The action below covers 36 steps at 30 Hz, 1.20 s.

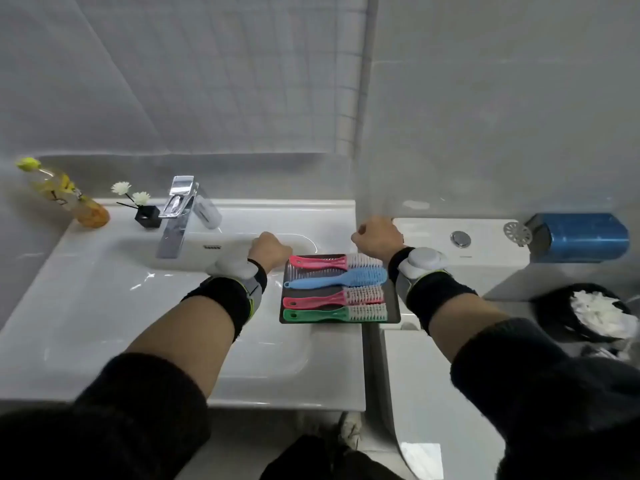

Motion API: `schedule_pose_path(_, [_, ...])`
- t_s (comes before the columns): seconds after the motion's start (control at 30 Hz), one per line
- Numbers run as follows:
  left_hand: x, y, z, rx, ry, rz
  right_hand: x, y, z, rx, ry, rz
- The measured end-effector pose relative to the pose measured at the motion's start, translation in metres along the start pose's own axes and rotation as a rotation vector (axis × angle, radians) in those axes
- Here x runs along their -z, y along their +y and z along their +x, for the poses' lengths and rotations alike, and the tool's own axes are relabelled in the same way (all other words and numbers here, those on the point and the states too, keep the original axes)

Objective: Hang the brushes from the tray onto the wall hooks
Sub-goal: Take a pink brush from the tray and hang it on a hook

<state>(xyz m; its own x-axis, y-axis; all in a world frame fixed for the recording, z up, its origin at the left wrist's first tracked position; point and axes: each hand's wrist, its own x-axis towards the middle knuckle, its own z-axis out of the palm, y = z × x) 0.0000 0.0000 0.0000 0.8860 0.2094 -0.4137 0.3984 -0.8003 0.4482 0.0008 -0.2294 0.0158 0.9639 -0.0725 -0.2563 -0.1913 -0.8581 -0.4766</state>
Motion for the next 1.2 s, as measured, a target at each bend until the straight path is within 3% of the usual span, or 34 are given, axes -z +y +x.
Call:
schedule_pose_path(0.17, [-0.014, 0.001, 0.021, 0.038, -0.077, -0.062, 0.0, 0.004, 0.022, -0.101, -0.039, 0.052])
schedule_pose_path(0.73, [-0.026, -0.004, 0.054, 0.096, -0.216, -0.125, -0.002, -0.003, 0.056, -0.148, -0.025, 0.025])
schedule_pose_path(0.97, [-0.017, 0.003, 0.044, 0.079, -0.055, -0.015, 0.003, -0.004, 0.048, -0.152, -0.013, 0.024])
schedule_pose_path(1.2, [-0.003, 0.011, 0.037, 0.011, 0.015, -0.111, 0.012, -0.01, 0.041, -0.125, 0.014, 0.03])
